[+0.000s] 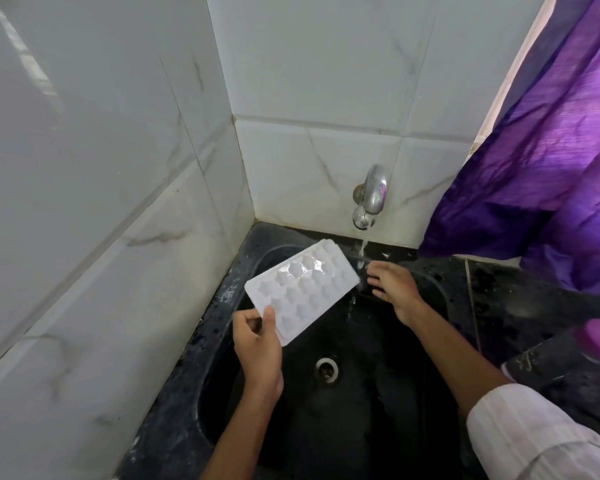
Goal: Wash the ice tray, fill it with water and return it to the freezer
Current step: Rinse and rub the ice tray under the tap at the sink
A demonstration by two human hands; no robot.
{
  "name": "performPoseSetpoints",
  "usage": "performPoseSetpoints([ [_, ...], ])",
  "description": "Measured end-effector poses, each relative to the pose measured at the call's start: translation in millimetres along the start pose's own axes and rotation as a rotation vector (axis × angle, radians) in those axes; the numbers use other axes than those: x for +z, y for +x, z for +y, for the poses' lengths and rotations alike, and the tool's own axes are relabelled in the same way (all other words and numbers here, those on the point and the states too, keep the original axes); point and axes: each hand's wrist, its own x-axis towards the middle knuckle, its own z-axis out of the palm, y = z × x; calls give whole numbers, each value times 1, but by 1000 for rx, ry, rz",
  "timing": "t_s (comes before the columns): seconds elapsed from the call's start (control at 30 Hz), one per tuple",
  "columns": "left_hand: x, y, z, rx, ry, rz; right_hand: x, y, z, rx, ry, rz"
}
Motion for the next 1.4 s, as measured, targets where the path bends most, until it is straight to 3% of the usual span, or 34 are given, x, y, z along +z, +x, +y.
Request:
performPoseSetpoints([
  [0.13, 7, 3, 0, -189, -164, -10, -2, -1, -8, -31, 0, -86],
  [0.33, 9, 4, 2, -283, -270, -26, -9, -5, -15, -43, 125, -190],
  [0.73, 8, -2, 7, -211, -242, -84, -4, 7, -12, -105, -132, -36],
  [0.93, 5, -3, 9, -174, -230, -77, 2, 10, -17, -40, -44, -81],
  [1.17, 8, -8, 5, -182, -208, -66, 12, 9, -19, -92, -149, 23],
  [1.4, 4, -6, 8, -200, -235, -65, 11, 6, -25, -56, -113, -37],
])
